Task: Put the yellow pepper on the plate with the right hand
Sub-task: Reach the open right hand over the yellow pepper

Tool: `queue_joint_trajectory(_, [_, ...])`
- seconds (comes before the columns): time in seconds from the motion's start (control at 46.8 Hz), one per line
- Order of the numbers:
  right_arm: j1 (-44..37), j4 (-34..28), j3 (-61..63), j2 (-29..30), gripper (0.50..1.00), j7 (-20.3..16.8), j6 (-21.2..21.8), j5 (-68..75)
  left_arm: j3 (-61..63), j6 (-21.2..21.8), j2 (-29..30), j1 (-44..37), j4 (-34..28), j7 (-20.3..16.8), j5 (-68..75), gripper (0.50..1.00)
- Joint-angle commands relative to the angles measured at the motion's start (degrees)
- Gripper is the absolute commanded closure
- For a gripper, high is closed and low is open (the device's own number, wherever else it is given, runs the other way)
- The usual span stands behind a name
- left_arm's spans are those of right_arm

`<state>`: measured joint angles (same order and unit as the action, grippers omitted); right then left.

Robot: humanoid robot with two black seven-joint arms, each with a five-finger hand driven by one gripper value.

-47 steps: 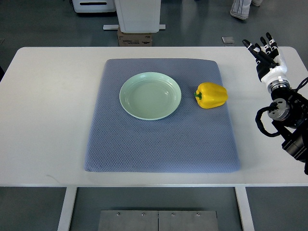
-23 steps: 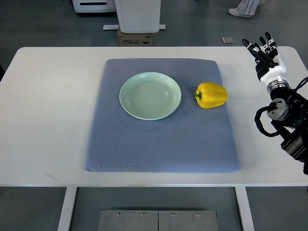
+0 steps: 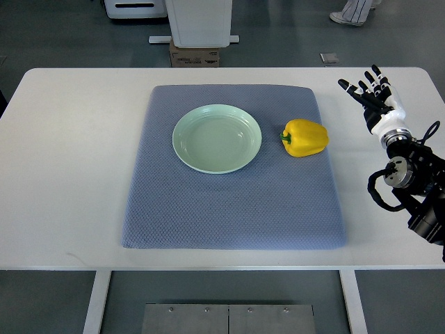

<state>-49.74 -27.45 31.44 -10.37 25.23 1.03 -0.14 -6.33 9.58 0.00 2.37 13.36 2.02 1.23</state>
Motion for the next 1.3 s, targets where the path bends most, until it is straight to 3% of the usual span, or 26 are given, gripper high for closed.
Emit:
queue_joint_trajectory(0.0, [-0.5,-0.2,-0.2,-0.2,0.500,0.0,0.2,-0.1,0.0,0.0,0.0,0.0,0.0,0.0,0.0,0.500])
queue_joint_trajectory(0.128, [-0.7,-0.6,-1.0,-0.6,0.500,0.0,1.5,-2.8,0.0,0.0,0.0,0.0,0.0,0.0,0.0,0.500])
queue_joint_trajectory(0.491, [-5.2,-0.9,-8.7,-4.3,0.500,0.0,14.3,-14.7,0.0,0.0,0.0,0.0,0.0,0.0,0.0,0.500])
queue_joint_trajectory(0.769, [-12.3,-0.8,-26.4,-7.0,0.500,3.2,15.0,-15.5,0.0,0.0,0.0,0.0,0.0,0.0,0.0,0.500])
queue_joint_trajectory(1.026, [-17.8,-0.9,-41.2,-7.5,0.509,9.6,14.9,-17.3,0.0,0.0,0.0,0.0,0.0,0.0,0.0,0.500])
queue_joint_trajectory(1.282, [-21.4,-1.1,-52.3,-7.6,0.511,9.8,14.9,-26.1,0.0,0.0,0.0,0.0,0.0,0.0,0.0,0.500])
